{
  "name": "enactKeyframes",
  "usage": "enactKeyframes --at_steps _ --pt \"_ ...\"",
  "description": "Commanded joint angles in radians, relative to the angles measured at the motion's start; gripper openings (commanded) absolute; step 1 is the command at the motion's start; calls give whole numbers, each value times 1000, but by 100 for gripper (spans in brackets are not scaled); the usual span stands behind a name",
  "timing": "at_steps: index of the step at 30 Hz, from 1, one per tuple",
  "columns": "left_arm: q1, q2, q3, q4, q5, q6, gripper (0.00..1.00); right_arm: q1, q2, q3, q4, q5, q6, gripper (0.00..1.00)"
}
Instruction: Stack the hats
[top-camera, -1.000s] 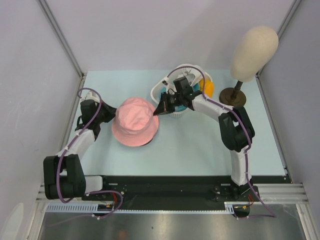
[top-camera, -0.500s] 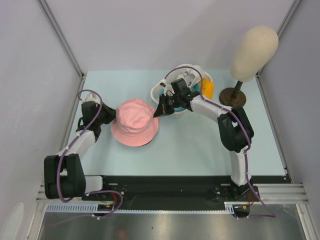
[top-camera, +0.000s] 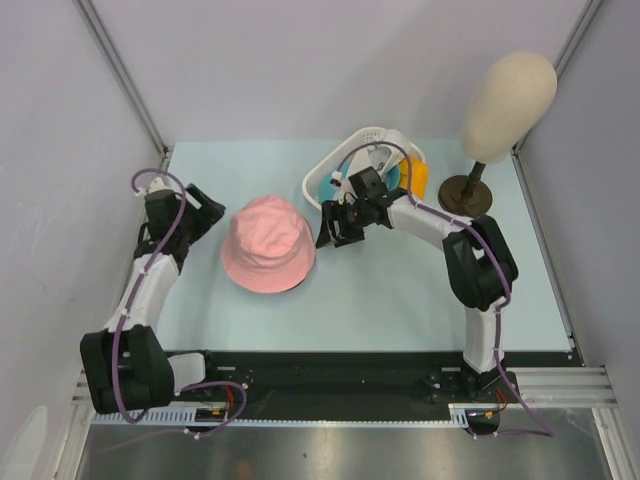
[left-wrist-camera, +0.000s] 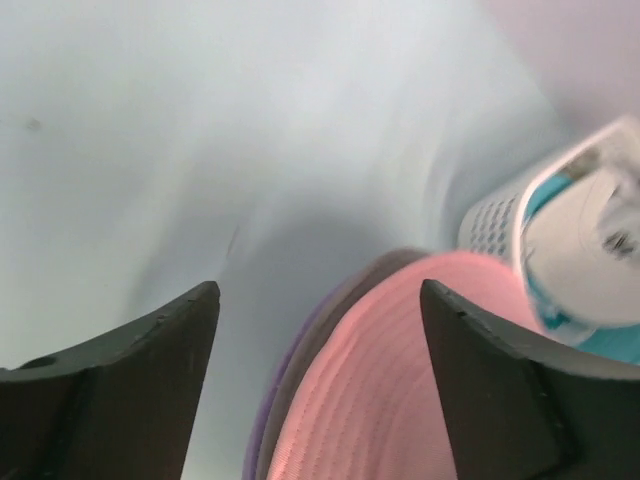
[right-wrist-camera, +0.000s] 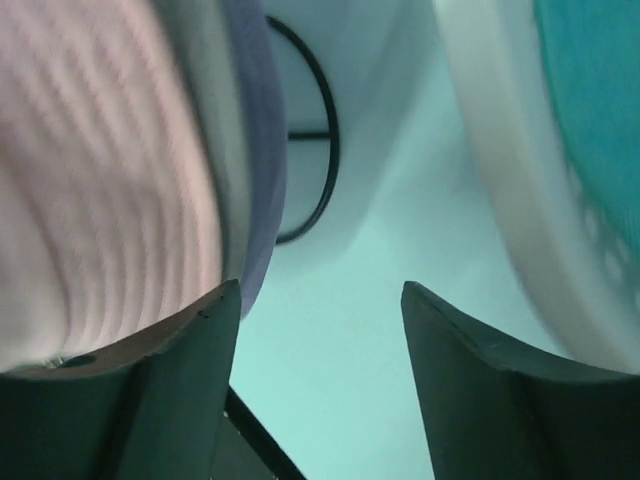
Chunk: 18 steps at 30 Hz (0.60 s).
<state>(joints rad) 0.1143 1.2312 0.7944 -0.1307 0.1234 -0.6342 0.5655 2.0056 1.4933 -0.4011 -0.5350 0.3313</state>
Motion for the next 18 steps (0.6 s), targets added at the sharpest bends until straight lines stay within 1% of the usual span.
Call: enactKeyframes --at_steps 1,2,4,6,8,9,10,13,15,16,17,18 --pt "77 -108 136 -113 -90 19 92 -9 -212 -59 -24 52 -54 72" --pt "94 -133 152 -128 -111 34 97 -13 -240 -73 -34 62 -72 74" --pt "102 -156 195 -168 -120 69 100 -27 -316 -79 -76 98 -87 75" --pt "108 -183 219 -193 -168 91 100 -62 -359 -64 -103 118 -98 75" --pt "107 -211 239 -210 -163 111 100 -90 -398 -35 -154 177 -98 76" --pt "108 -219 239 -211 -157 116 100 -119 -403 5 -177 202 -97 76" --pt "105 -226 244 -217 -153 120 100 -131 -397 30 -221 263 -95 76" --pt "99 -252 240 -222 -139 140 100 -176 -349 122 -297 384 -87 75" --pt "61 -266 246 -227 -159 163 100 -191 -315 157 -318 423 -87 75" --pt "38 -269 259 -248 -197 191 100 -205 -298 185 -334 463 -77 74" --pt "-13 -268 269 -257 -217 203 100 -211 -269 197 -338 477 -68 74" --pt "-40 -266 276 -267 -234 215 100 -220 -257 206 -341 481 -57 73"
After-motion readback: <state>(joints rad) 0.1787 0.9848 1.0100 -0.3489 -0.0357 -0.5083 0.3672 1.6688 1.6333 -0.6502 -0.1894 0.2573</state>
